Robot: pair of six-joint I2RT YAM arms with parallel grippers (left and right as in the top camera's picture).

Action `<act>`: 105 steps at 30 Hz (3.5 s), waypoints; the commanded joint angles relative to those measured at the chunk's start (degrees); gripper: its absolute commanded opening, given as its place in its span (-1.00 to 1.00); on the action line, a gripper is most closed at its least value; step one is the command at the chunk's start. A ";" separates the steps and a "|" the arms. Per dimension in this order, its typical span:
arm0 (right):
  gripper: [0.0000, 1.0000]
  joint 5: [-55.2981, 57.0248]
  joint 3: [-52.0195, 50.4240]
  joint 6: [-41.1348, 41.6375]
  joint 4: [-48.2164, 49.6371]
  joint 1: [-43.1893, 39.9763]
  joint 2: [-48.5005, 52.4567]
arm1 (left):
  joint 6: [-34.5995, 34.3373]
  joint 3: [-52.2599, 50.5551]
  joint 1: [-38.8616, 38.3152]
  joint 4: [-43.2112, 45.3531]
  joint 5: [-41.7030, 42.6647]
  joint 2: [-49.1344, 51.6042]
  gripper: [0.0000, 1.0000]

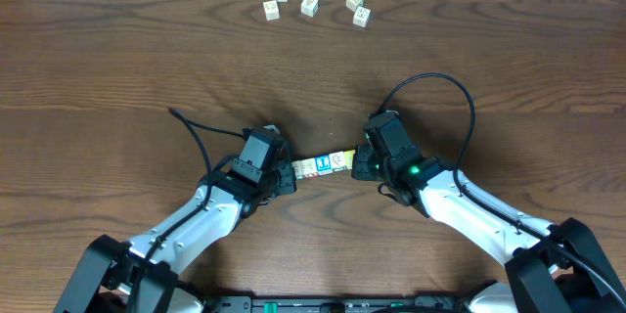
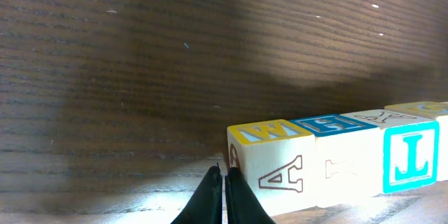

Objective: Lift 5 blocks

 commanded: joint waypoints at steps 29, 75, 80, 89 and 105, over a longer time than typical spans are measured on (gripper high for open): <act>-0.97 -20.96 2.54 1.42 0.48 7.58 3.19 | -0.04 2.73 -4.76 4.39 18.36 -0.74 -0.85; -0.96 -6.34 2.54 -2.05 -13.42 5.77 3.17 | 1.46 2.73 -4.76 0.07 12.28 -0.74 -0.85; -0.98 -4.63 2.54 -2.05 -15.52 4.33 3.17 | 1.46 2.73 -4.76 0.07 12.28 -0.74 -0.85; -0.97 -4.46 2.54 -2.03 -15.30 4.02 3.17 | 1.46 2.73 -4.76 -0.17 10.73 -0.74 -0.84; -0.97 -4.48 2.56 -2.05 -15.06 4.02 3.17 | 1.46 2.75 -4.76 -2.10 -0.44 -0.74 -0.74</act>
